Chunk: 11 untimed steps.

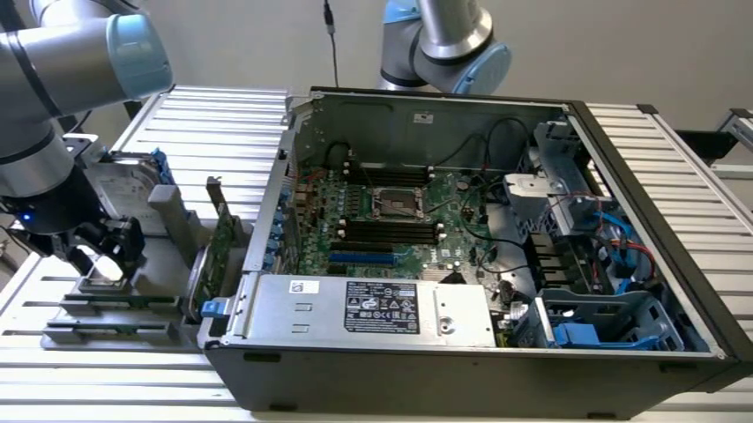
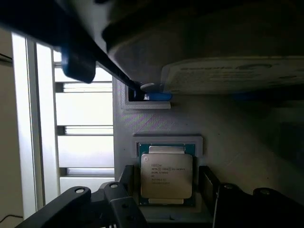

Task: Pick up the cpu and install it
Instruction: 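Pick up the cpu and move it towards the insertion slot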

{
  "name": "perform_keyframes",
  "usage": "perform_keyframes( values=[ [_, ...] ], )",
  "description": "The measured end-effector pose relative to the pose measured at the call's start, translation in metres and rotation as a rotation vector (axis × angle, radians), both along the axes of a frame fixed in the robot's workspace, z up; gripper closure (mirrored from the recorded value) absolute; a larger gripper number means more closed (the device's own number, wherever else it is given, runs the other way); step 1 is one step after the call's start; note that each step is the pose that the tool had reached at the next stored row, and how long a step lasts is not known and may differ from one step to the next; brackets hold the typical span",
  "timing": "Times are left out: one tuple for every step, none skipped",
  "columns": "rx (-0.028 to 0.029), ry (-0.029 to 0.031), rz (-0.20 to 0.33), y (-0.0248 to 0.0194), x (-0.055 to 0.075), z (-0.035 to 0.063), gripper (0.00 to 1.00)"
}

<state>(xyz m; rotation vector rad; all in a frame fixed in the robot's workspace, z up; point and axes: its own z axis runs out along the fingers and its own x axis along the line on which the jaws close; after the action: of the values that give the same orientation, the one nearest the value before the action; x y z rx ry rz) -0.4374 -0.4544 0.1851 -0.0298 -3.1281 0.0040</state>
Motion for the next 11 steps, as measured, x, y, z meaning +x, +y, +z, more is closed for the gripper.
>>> perform_keyframes(
  values=[
    [-0.0005, 0.0, 0.0, 0.0002, 0.0, 0.0, 0.35],
    [-0.0007, 0.0, 0.0, 0.0004, 0.0, 0.0, 0.35],
    [-0.0009, 0.0, 0.0, 0.0006, 0.0, 0.0, 0.35],
    [-0.0009, 0.0, 0.0, 0.0007, 0.0, 0.0, 0.35],
    [-0.001, 0.0, 0.0, 0.0007, 0.0, 0.0, 0.35],
    [-0.001, 0.0, 0.0, 0.0008, 0.0, 0.0, 0.35],
    [-0.0011, 0.0001, 0.0, 0.0008, 0.0, 0.0002, 0.35],
    [-0.0011, 0.0001, 0.0, 0.0008, 0.0, 0.0003, 0.35],
    [-0.001, 0.0, 0.001, 0.0009, 0.0, 0.0003, 0.35],
    [-0.001, 0.0, 0.001, 0.0009, 0.0, 0.0003, 0.35],
    [-0.001, -0.0001, 0.001, 0.0009, 0.0, 0.0003, 0.35]
  ],
)
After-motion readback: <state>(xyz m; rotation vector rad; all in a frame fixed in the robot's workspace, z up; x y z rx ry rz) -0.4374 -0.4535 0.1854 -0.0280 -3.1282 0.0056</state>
